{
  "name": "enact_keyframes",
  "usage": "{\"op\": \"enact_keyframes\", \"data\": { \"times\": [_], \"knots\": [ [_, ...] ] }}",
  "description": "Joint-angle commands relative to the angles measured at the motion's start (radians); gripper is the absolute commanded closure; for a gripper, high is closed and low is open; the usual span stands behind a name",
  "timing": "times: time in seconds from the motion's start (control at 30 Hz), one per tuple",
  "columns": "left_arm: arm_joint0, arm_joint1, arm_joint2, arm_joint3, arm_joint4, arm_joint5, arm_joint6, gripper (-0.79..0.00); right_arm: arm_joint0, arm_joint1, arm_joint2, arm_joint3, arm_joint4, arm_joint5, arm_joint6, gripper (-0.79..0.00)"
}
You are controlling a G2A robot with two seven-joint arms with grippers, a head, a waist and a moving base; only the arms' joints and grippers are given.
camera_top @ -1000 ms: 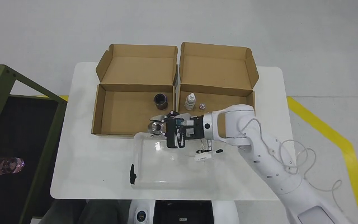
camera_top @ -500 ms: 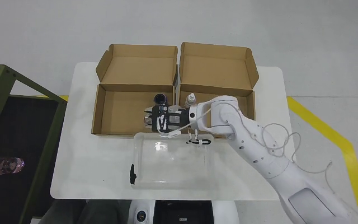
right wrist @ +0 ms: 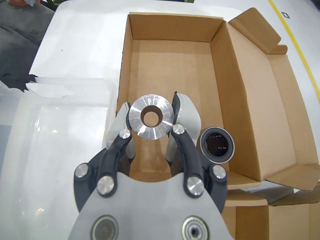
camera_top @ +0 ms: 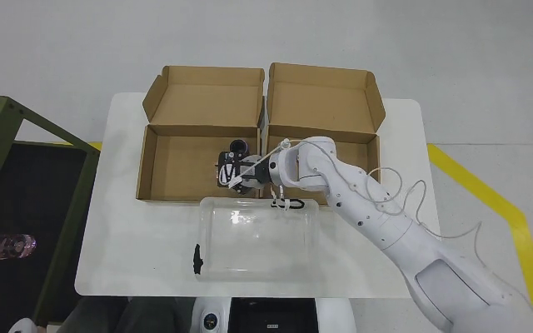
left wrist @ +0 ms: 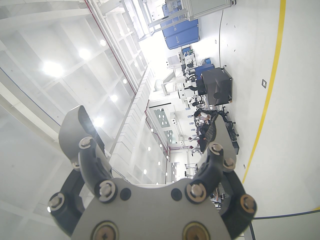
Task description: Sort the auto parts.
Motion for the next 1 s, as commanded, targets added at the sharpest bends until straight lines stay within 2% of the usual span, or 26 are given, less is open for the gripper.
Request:
{"op": "enact_keyframes", "data": {
  "times": [0.0, 0.63, 0.97],
  "knots": [
    [0.000, 0.000, 0.000, 0.000, 0.000, 0.000, 0.000, -0.785, 0.012, -0.009, -0.013, 0.031, 0.001, 0.001, 0.006, 0.000],
    [0.000, 0.000, 0.000, 0.000, 0.000, 0.000, 0.000, -0.785, 0.112, -0.105, -0.115, 0.255, 0.018, -0.006, 0.056, 0.000],
    [0.000, 0.000, 0.000, 0.000, 0.000, 0.000, 0.000, -0.785, 0.142, -0.148, -0.145, 0.348, 0.000, -0.012, 0.044, -0.015]
  ]
}}
